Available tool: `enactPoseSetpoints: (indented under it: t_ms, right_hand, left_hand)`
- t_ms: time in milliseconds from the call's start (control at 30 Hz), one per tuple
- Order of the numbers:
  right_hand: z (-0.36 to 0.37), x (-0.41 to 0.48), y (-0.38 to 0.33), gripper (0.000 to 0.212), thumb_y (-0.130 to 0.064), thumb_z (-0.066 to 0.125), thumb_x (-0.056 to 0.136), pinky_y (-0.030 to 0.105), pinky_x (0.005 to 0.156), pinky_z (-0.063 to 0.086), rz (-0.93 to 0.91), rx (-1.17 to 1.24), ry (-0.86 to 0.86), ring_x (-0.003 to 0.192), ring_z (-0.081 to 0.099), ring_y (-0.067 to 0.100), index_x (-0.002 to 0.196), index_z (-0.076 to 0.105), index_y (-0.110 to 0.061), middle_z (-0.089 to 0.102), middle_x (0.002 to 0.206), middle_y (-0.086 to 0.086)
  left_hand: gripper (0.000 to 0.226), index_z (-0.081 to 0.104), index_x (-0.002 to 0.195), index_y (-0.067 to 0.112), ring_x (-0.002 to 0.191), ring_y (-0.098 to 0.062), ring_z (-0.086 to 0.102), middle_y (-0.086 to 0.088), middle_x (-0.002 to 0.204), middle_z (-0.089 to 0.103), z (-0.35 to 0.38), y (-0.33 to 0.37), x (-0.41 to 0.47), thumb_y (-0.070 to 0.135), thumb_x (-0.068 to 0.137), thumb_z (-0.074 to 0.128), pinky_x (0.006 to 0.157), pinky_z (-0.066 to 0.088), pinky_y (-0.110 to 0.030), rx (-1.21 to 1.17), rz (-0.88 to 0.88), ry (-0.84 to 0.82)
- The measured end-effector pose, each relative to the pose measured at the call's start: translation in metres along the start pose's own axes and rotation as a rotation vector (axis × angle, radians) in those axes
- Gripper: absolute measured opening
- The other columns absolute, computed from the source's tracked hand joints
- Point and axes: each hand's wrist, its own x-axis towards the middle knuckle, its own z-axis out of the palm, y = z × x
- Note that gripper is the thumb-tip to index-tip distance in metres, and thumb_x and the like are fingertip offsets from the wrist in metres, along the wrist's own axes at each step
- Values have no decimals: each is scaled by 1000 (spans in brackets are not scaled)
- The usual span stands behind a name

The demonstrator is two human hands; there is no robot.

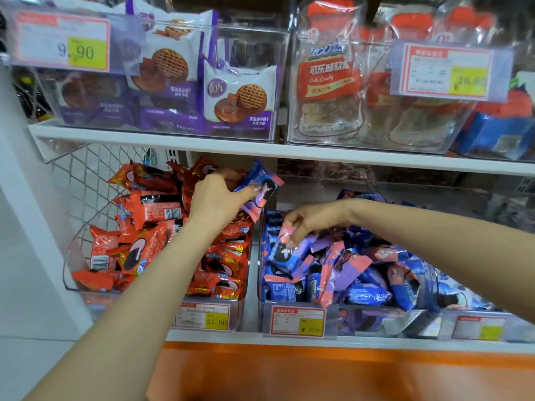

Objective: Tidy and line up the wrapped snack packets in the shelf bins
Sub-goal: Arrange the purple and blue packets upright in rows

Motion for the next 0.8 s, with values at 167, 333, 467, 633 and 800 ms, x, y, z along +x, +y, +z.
enactPoseSetpoints:
  t_ms: [167,333,467,633,800]
  right_hand:
    - [-10,1,9,11,-19,60,92,18,61,55,101,106,93,86,67,26,102,59,-15,57,105,-5]
    - [-6,6,13,48,-11,70,82,22,69,47,37,-25,324,95,54,18,127,52,-13,59,109,7]
    - [-1,7,8,44,-17,76,77,18,58,39,20,-80,364,84,50,14,117,59,-13,54,87,-6]
    - [20,21,7,30,-14,77,75,17,55,37,9,-266,329,80,50,15,97,57,-14,55,91,-1]
    - [35,35,8,33,-13,77,75,19,53,32,-1,-342,273,81,49,17,78,45,-18,51,77,-3]
  left_hand:
    - [42,62,115,7,103,-21,58,-8,112,66,0,0,0,33,82,70,77,40,-24,-2,-16,-3]
    - [43,62,116,7,105,-22,58,-9,114,65,0,0,0,33,82,70,78,43,-27,-1,-20,-8]
    - [43,62,116,9,106,-21,57,-8,116,64,1,-1,0,34,82,70,78,42,-26,-1,-19,-9]
    - [43,62,116,9,105,-20,57,-8,116,64,1,-1,0,34,82,69,76,41,-25,4,-20,-11]
    - [42,62,115,8,99,-18,57,-8,113,65,-1,-1,0,34,82,69,75,45,-28,14,-5,-12]
